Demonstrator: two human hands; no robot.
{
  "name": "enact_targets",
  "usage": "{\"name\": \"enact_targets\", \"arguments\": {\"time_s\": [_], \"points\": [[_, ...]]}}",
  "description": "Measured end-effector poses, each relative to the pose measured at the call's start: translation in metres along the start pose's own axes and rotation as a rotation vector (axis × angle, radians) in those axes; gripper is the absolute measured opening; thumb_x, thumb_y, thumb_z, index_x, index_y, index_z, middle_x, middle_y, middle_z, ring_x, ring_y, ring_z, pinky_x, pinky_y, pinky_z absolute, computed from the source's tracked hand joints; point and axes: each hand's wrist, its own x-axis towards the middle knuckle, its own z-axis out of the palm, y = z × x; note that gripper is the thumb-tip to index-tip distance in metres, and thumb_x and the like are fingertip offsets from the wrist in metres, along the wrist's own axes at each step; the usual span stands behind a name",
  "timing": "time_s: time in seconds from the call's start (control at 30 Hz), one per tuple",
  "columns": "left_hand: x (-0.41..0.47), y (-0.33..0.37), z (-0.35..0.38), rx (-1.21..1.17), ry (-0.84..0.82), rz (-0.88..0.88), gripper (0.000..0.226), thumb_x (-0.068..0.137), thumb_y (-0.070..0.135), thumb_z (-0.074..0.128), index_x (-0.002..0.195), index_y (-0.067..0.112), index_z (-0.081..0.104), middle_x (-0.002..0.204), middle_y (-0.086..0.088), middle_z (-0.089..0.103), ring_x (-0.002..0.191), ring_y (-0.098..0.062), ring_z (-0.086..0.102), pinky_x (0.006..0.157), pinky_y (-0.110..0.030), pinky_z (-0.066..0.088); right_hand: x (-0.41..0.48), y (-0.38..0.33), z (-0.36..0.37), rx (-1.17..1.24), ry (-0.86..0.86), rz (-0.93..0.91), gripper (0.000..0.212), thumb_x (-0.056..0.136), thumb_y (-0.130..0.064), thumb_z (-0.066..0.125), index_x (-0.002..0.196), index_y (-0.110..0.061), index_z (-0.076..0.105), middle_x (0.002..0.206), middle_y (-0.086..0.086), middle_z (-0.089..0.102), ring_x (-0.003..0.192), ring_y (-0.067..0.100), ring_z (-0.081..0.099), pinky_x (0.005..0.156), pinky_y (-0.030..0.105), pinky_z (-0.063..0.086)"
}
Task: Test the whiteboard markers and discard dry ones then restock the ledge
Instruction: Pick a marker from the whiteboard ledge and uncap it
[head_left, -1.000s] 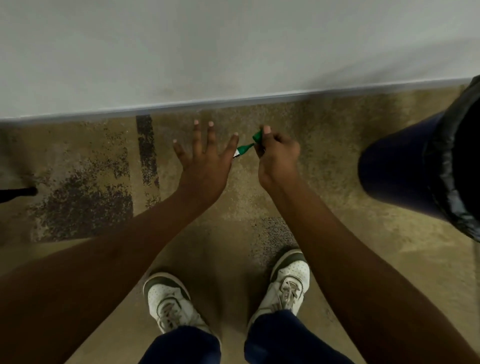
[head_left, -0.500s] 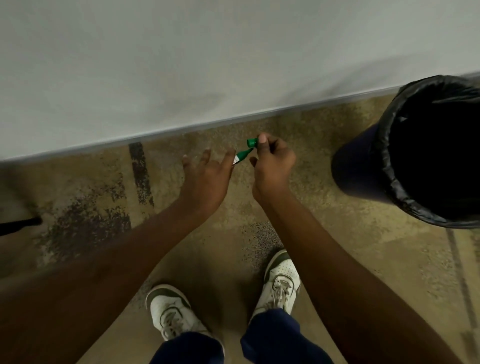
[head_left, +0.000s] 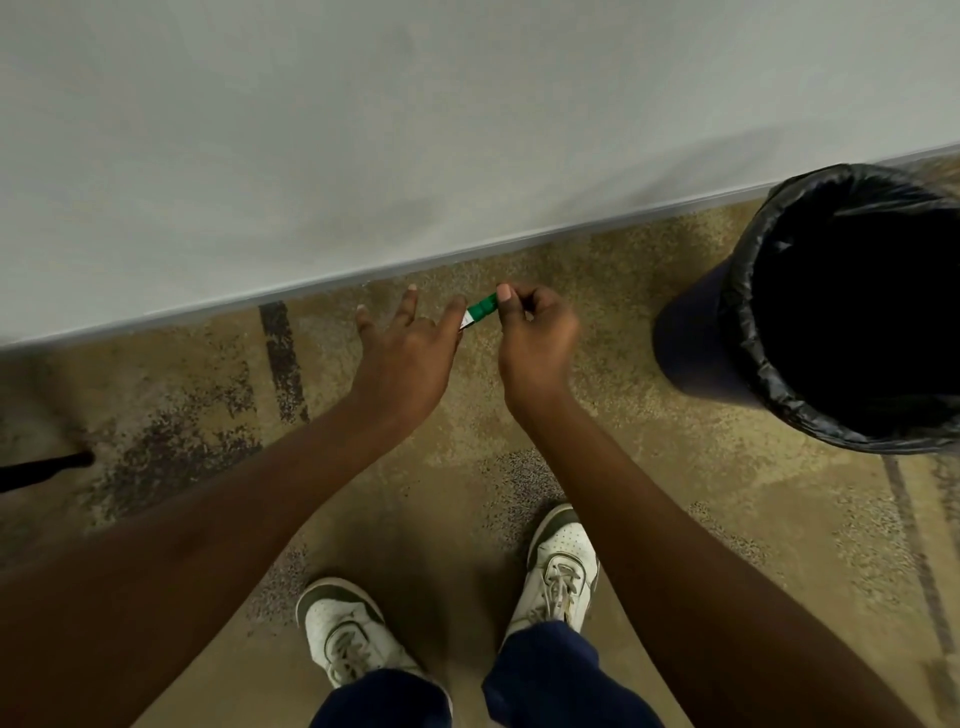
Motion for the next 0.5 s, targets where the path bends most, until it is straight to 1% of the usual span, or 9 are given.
{"name": "enact_targets", "arguments": {"time_s": [0.03, 0.1, 0.17, 0.23, 0.3, 0.33, 0.37, 0.43, 0.5], "points": [[-0.001, 0.002, -0.004, 0.027, 0.012, 0.024, 0.038, 0.094, 0.019, 0.058, 0.126, 0.001, 0.048, 0.096, -0.023, 0.069, 0.129, -0.040, 0.044, 0.091, -0.075, 0.030, -0.001, -0.003, 0.000, -0.003, -0.020, -0.025, 0.006, 0.093, -0.013, 0.060, 0.094, -0.013, 0.066, 0.088, -0.003, 0.067, 0.088, 0.010, 0.064, 0.083, 0.040, 0.055], [-0.001, 0.008, -0.015, 0.100, -0.002, 0.067, 0.029, 0.077, 0.005, 0.077, 0.095, -0.005, 0.057, 0.080, -0.026, 0.067, 0.110, -0.041, 0.060, 0.078, -0.076, 0.041, -0.006, -0.009, 0.001, -0.010, -0.048, -0.086, 0.012, 0.094, -0.014, 0.057, 0.104, -0.011, 0.063, 0.095, 0.001, 0.066, 0.091, 0.011, 0.063, 0.083, 0.036, 0.054], [0.001, 0.016, -0.026, 0.149, -0.022, 0.099, 0.027, 0.068, -0.003, 0.081, 0.083, -0.006, 0.059, 0.075, -0.025, 0.065, 0.102, -0.041, 0.064, 0.073, -0.076, 0.043, -0.011, -0.016, 0.001, -0.023, -0.035, -0.141, 0.016, 0.097, -0.017, 0.052, 0.109, -0.011, 0.060, 0.099, 0.006, 0.063, 0.091, 0.014, 0.061, 0.079, 0.034, 0.053], [0.003, 0.024, -0.036, 0.144, -0.013, 0.147, 0.017, 0.080, 0.000, 0.070, 0.092, -0.005, 0.061, 0.086, -0.025, 0.066, 0.114, -0.039, 0.058, 0.084, -0.076, 0.038, -0.016, -0.022, -0.002, -0.079, 0.011, -0.233, 0.022, 0.099, -0.020, 0.045, 0.113, -0.009, 0.058, 0.100, 0.001, 0.059, 0.092, 0.016, 0.058, 0.076, 0.032, 0.051], [0.005, 0.029, -0.043, 0.114, -0.008, 0.138, 0.024, 0.093, 0.008, 0.049, 0.114, -0.003, 0.055, 0.110, -0.025, 0.063, 0.129, -0.034, 0.046, 0.099, -0.071, 0.025, -0.018, -0.028, -0.007, -0.159, 0.088, -0.377, 0.026, 0.099, -0.019, 0.040, 0.108, -0.005, 0.060, 0.097, -0.006, 0.053, 0.098, 0.020, 0.053, 0.079, 0.027, 0.045], [0.006, 0.031, -0.048, 0.142, -0.030, 0.134, 0.028, 0.096, 0.010, 0.043, 0.120, -0.002, 0.052, 0.118, -0.026, 0.059, 0.132, -0.033, 0.043, 0.103, -0.068, 0.020, -0.018, -0.032, -0.009, -0.177, 0.122, -0.432, 0.029, 0.098, -0.020, 0.039, 0.105, -0.003, 0.061, 0.097, -0.007, 0.051, 0.102, 0.022, 0.050, 0.083, 0.023, 0.042], [0.005, 0.034, -0.055, 0.153, -0.033, 0.139, 0.029, 0.096, 0.010, 0.042, 0.120, -0.002, 0.052, 0.119, -0.027, 0.059, 0.128, -0.035, 0.046, 0.104, -0.067, 0.020, -0.018, -0.035, -0.011, -0.184, 0.146, -0.459, 0.031, 0.097, -0.020, 0.038, 0.102, -0.001, 0.062, 0.098, -0.008, 0.050, 0.108, 0.024, 0.048, 0.086, 0.016, 0.038], [0.007, 0.044, -0.069, 0.139, 0.042, 0.170, 0.023, 0.091, 0.005, 0.052, 0.111, -0.005, 0.056, 0.107, -0.029, 0.062, 0.113, -0.038, 0.058, 0.099, -0.069, 0.028, -0.016, -0.039, -0.017, -0.188, 0.173, -0.450, 0.030, 0.097, -0.019, 0.040, 0.101, 0.000, 0.063, 0.100, -0.007, 0.049, 0.116, 0.025, 0.044, 0.089, 0.005, 0.030], [0.008, 0.057, -0.080, 0.144, 0.003, 0.194, 0.025, 0.092, 0.006, 0.051, 0.116, -0.001, 0.054, 0.110, -0.022, 0.060, 0.117, -0.034, 0.054, 0.102, -0.064, 0.030, -0.012, -0.042, -0.024, -0.169, 0.205, -0.409, 0.026, 0.097, -0.014, 0.043, 0.102, 0.001, 0.063, 0.102, -0.004, 0.050, 0.119, 0.026, 0.043, 0.088, 0.001, 0.028]]}}
